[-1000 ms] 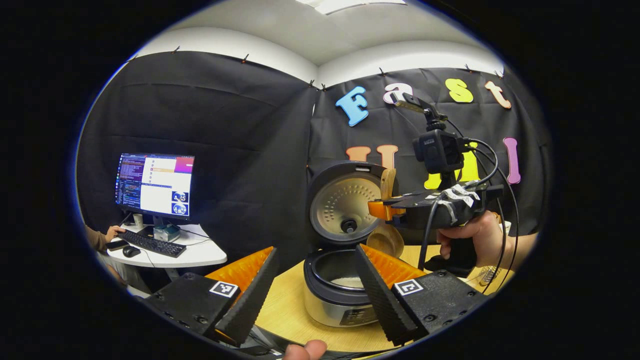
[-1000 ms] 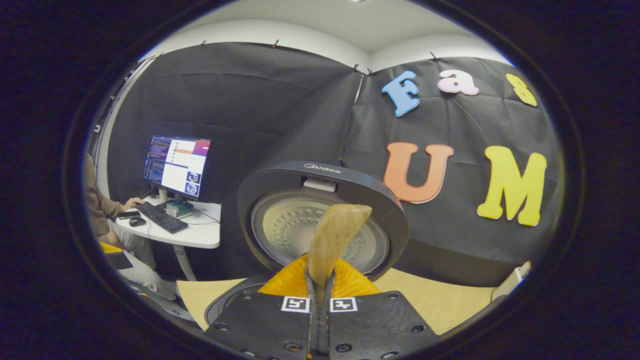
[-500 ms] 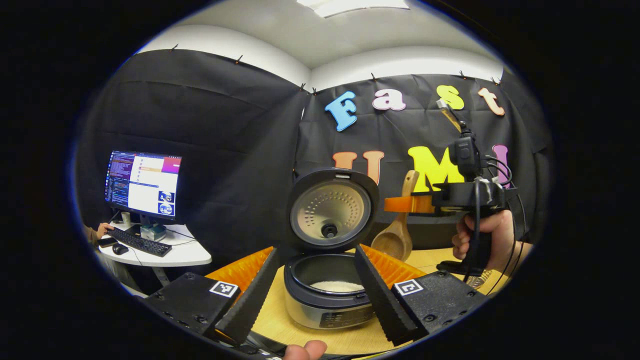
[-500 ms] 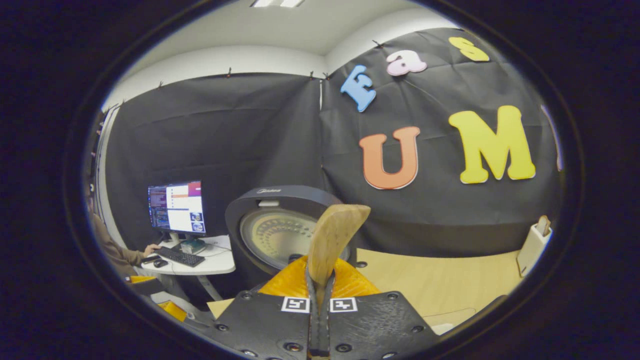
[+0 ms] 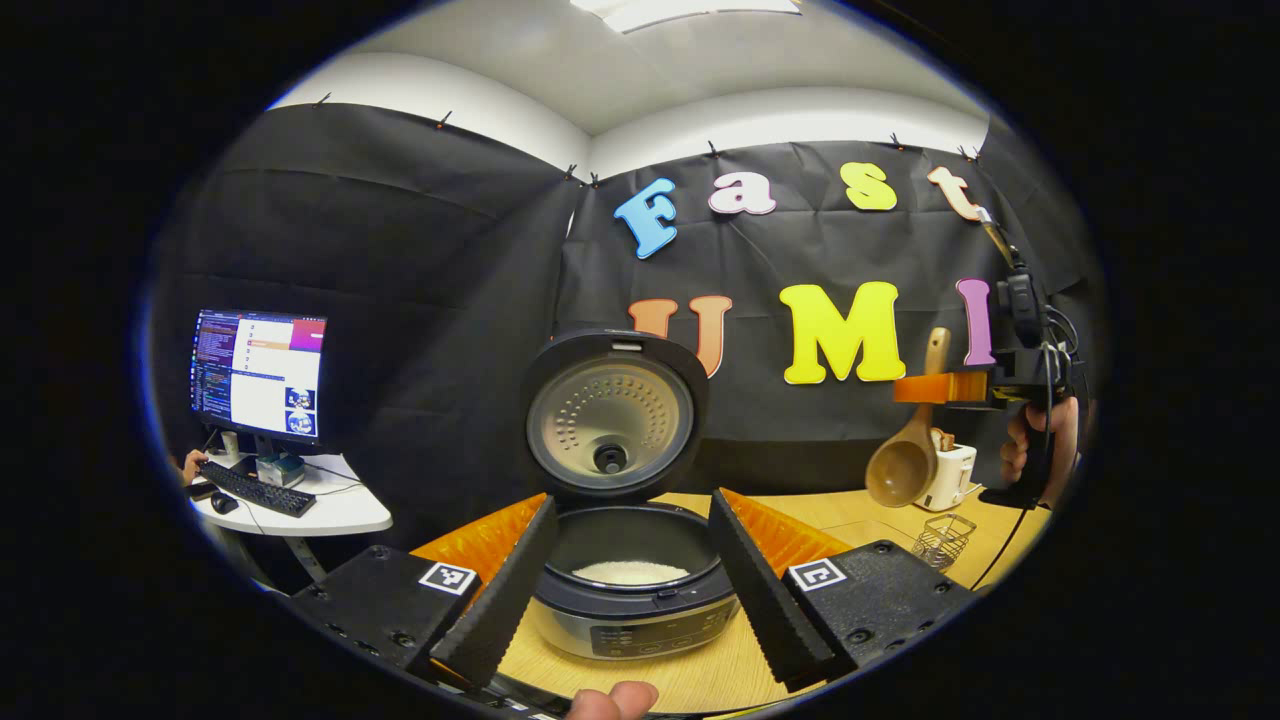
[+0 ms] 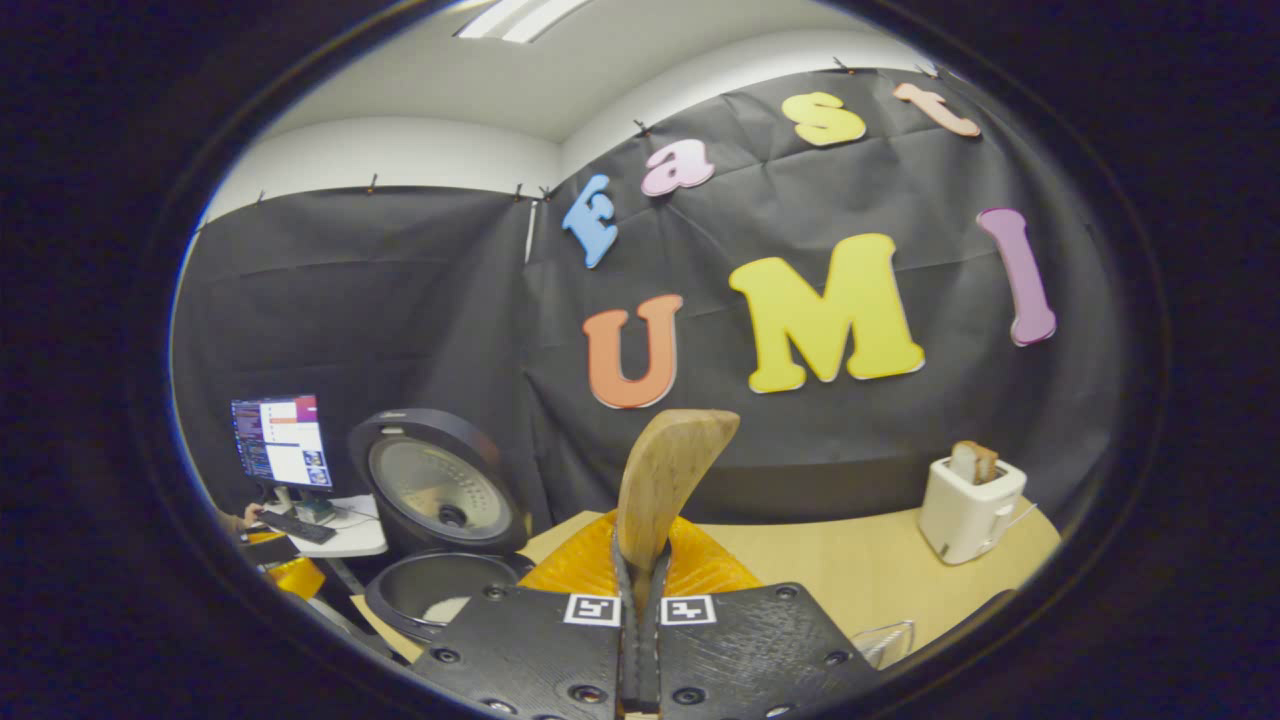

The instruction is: Close the left gripper, press the button to open the rice cooker; take a wooden spoon from the chopstick holder with the right hand, scoop a spoonful of rice and pour it into the rice cooker, then put the wooden spoon back into the chopstick holder.

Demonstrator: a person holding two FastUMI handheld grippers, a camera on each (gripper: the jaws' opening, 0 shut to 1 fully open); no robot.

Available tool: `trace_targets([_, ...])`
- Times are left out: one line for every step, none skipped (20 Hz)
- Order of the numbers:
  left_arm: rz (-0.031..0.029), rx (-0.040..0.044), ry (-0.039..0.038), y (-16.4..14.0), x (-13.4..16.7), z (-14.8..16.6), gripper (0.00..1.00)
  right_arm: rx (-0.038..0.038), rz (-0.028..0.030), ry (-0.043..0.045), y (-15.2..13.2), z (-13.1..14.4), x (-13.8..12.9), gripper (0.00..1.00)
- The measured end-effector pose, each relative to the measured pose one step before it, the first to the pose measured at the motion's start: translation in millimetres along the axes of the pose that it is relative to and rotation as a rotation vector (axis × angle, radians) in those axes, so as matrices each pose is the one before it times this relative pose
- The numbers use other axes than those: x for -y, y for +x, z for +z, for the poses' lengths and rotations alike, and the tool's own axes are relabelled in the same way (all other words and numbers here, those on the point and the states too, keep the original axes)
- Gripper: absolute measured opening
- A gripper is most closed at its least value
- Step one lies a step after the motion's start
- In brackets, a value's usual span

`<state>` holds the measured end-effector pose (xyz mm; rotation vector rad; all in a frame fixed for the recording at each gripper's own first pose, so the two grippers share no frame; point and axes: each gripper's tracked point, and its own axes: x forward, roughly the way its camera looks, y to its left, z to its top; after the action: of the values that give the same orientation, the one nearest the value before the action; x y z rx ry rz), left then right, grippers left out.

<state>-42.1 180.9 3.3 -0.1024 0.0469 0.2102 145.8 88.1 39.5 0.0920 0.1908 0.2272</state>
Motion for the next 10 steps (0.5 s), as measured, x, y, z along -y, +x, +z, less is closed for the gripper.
trace_targets([-0.00461, -0.00254, 0.00711, 0.68, 4.26, -0.97, 0.97, 0.00713, -0.04265, 0.00843, -7.15, -0.05, 22.97, 0.0])
trace_targets([-0.00892, 0.00151, 0.00938, 0.02, 4.92, -0.17, 0.98, 0.00919, -0.03647, 0.00763, -3.31, 0.1, 18.11, 0.0])
trace_targets([-0.00829, 0.00242, 0.00875, -0.28, 4.33, 0.74, 0.98, 0.00839, -0.04203, 0.01004, -0.81, 1.12, 21.48, 0.0])
trace_targets([-0.00395, 0.0035, 0.00612, 0.01, 2.93, -0.31, 0.97, -0.00069, -0.0298, 0.00397, -5.01, -0.7, 11.97, 0.0])
trace_targets([-0.00283, -0.00046, 0.00406, -0.18, 2.48, 0.66, 0.98, -0.00315, -0.02167, 0.00813, 0.14, -3.34, 12.72, 0.0])
trace_targets([-0.00306, 0.00058, 0.00344, 0.19, 2.52, 0.32, 0.97, -0.0027, -0.0205, 0.00882, 1.22, -4.56, 12.38, 0.0])
trace_targets([-0.00152, 0.00053, 0.0034, 0.66, 0.21, -0.31, 0.97, -0.00155, -0.02041, 0.00807, 1.24, -3.57, 11.18, 0.0])
trace_targets([0.00018, -0.00069, 0.00271, -0.59, 0.28, 0.2, 0.97, 0.00054, -0.02209, 0.00801, 1.15, -4.22, 10.97, 0.0])
trace_targets([0.00037, 0.00226, 0.00025, -0.28, -0.62, 0.02, 0.97, -0.00062, -0.02179, 0.00546, 1.88, -3.9, 10.51, 0.0])
trace_targets([-0.0008, 0.00172, -0.00298, 0.42, 0.38, 0.52, 0.97, -0.00431, -0.0177, 0.0017, 2.48, -6.16, 8.09, 0.0])
